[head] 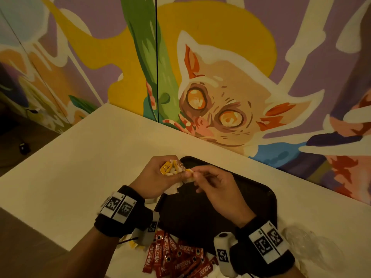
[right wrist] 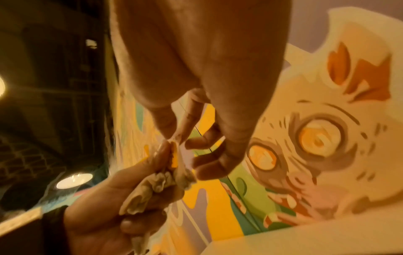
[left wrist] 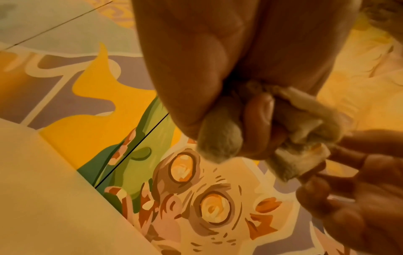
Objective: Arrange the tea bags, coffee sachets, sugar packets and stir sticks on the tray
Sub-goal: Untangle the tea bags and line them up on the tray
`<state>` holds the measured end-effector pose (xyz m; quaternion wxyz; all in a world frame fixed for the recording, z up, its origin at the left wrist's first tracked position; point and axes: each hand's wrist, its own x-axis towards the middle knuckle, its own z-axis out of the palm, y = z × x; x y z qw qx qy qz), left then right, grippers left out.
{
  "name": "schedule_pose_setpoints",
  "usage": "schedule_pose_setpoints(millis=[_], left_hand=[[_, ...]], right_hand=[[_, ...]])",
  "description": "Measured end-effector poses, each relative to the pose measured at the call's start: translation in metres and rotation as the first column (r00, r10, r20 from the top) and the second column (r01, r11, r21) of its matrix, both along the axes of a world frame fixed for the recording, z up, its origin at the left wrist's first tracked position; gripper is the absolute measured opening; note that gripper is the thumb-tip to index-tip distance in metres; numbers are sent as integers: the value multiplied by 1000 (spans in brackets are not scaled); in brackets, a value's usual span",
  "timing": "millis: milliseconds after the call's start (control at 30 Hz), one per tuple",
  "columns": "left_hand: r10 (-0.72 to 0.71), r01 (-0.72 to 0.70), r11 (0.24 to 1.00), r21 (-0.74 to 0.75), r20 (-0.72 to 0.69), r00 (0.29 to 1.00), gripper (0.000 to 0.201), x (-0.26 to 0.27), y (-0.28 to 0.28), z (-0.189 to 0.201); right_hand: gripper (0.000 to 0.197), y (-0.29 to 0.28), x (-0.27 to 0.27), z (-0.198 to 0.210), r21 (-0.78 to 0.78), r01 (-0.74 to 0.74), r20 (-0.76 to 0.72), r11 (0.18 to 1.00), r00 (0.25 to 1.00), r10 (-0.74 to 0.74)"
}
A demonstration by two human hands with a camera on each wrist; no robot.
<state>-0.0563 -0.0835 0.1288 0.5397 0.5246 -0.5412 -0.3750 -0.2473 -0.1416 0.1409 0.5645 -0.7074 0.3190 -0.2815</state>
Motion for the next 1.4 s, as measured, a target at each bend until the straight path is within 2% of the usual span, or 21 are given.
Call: schedule_pose_setpoints(millis=[100, 233, 400, 567, 767, 933, 1133, 1300, 1400], left_hand=[[9, -8, 1000, 26, -27, 1000, 24, -2, -6, -3], [7, -5, 999, 34, -69, 998, 18, -10, -12, -3], [19, -13, 998, 60, -91, 996, 11, -7, -16, -4], [32, -31, 999, 32, -12, 999, 10, -1, -20, -1], [13, -16, 1000, 16, 170, 985, 7, 6, -23, 0], [-13, 17, 1000, -9, 286, 958, 7, 7, -22, 2], [-7, 17, 1000, -25, 358, 934, 7, 7, -20, 0], [-13, 27, 999, -31, 387, 922, 8, 8, -20, -1], [-63, 75, 997, -16, 382, 922, 9, 4, -19, 3]], right_hand=[[21, -5, -1, 4, -106, 35, 1, 994, 999, -35], [16, -14, 0, 7, -90, 66, 51, 994, 997, -62], [14, -26, 1, 2, -34, 78, 31, 996, 997, -77], [19, -28, 1, 1, 22, 12, -14, 1000, 1000, -12], [10, -38, -10, 6, 13, -96, -229, 995, 969, 97], [7, -41, -15, 15, -21, -83, -245, 996, 967, 75], [5, -40, -18, 25, -87, -88, -281, 992, 958, 60], [7, -39, -19, 41, -123, -123, -300, 985, 951, 81], [9, -40, -17, 46, -196, -130, -255, 972, 964, 78]])
